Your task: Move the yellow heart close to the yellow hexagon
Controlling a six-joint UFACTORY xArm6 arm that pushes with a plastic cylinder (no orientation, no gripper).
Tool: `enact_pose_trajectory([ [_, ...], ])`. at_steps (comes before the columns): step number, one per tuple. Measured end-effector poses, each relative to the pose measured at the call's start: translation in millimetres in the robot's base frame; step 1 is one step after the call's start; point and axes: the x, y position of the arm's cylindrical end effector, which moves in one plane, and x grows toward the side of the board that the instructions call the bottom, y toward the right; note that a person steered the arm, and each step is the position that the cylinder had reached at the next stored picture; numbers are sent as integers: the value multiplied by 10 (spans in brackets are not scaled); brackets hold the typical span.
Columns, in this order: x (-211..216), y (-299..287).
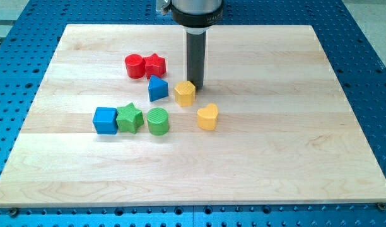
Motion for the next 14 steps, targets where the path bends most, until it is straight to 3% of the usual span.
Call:
enact_pose_trajectory([
  [2, 15, 113],
  [5, 1263, 431],
  [6, 1474, 431],
  [9, 1128, 120],
  [11, 1289, 119],
  [12, 1647, 88],
  [13, 1734, 28],
  [14, 1486, 10],
])
